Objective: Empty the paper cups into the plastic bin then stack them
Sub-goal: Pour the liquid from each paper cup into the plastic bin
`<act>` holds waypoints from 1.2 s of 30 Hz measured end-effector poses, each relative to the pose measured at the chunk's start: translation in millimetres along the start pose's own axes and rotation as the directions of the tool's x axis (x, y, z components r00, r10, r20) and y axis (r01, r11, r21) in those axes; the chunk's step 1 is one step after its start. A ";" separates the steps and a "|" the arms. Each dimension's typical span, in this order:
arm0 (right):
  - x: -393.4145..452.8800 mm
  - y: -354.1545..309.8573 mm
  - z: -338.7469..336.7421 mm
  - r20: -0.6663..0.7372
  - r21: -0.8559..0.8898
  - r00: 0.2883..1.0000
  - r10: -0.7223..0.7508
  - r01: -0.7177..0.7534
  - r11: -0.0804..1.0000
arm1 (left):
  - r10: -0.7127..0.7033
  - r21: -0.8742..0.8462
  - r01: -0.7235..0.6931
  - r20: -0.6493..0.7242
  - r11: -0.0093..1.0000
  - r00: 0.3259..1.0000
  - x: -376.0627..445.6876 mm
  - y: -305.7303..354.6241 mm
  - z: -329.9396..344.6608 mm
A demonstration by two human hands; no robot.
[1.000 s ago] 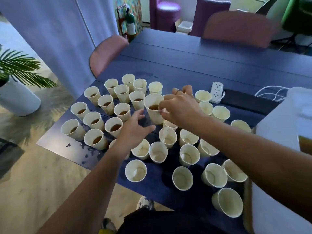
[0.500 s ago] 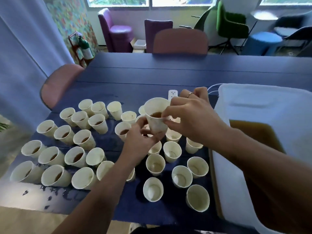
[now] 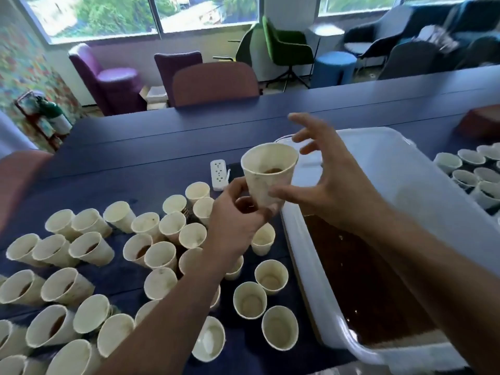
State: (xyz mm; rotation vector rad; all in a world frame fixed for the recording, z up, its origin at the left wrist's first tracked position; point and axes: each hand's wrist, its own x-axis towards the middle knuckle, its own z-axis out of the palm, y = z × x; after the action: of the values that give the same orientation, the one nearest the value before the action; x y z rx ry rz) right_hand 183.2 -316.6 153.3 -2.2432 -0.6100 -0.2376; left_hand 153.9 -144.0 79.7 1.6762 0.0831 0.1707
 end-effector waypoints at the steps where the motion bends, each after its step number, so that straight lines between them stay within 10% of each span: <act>1: -1.1 5.7 -1.3 0.021 0.100 0.995 0.094 -0.096 0.990 | 0.002 -0.002 -0.002 0.019 1.000 1.000 1.3 2.4 7.7; 12: -26.5 70.4 3.5 0.032 0.625 0.950 0.310 -0.261 0.736 | 0.095 0.125 -0.126 0.231 0.984 0.968 -2.0 -8.7 67.9; 20: -31.1 107.0 -11.8 -0.082 0.407 0.920 0.383 -0.320 0.856 | 0.330 0.480 -0.420 0.264 0.770 0.906 -6.3 -33.5 68.3; 24: -31.6 120.7 -16.1 -0.084 0.262 0.923 0.376 -0.343 0.902 | 0.137 0.670 -0.420 0.433 0.612 0.891 -9.2 -45.8 71.2; 36: -38.6 154.8 -9.6 -0.053 0.010 0.898 0.437 -0.437 0.899 | 0.071 0.678 -0.398 0.456 0.618 0.887 -7.7 -48.0 69.9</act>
State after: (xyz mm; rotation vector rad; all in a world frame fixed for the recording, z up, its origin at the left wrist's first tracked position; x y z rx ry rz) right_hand 227.0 -426.7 45.9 -2.2991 -0.0631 -0.0689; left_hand 159.7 -208.3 24.2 2.5525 -0.4472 -0.0158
